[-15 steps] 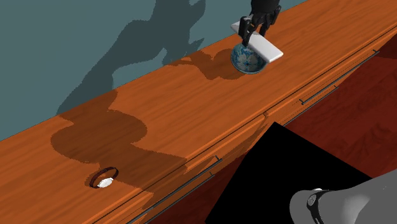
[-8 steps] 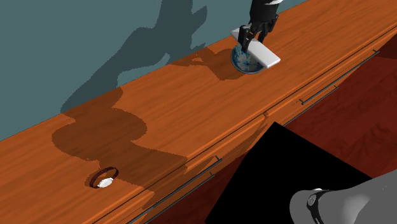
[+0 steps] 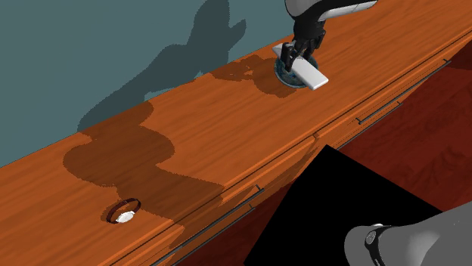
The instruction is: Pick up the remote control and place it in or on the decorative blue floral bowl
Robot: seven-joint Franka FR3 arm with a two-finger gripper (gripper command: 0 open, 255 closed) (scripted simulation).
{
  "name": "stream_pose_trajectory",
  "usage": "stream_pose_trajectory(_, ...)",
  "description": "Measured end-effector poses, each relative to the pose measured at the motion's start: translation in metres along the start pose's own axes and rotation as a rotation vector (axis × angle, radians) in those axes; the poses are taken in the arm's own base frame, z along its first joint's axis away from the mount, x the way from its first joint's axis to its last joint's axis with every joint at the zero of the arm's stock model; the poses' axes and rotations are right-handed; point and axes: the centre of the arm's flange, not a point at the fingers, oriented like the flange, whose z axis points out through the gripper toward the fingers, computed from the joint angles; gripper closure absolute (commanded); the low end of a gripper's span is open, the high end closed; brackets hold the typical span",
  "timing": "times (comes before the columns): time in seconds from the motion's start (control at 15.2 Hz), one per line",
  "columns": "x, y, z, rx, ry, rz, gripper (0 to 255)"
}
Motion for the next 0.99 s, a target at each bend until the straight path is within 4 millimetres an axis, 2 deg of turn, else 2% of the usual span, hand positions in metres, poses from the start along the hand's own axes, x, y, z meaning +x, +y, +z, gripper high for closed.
stream_pose_trajectory(0.33,0.0,0.0,0.002,0.0,0.001,0.0,255)
stream_pose_trajectory(0.4,0.0,0.0,0.002,0.0,0.001,0.0,0)
stream_pose_trajectory(0.79,0.0,0.0,0.002,0.0,0.001,0.0,0)
stream_pose_trajectory(0.99,-0.001,0.0,-0.026,0.0,0.002,0.0,0)
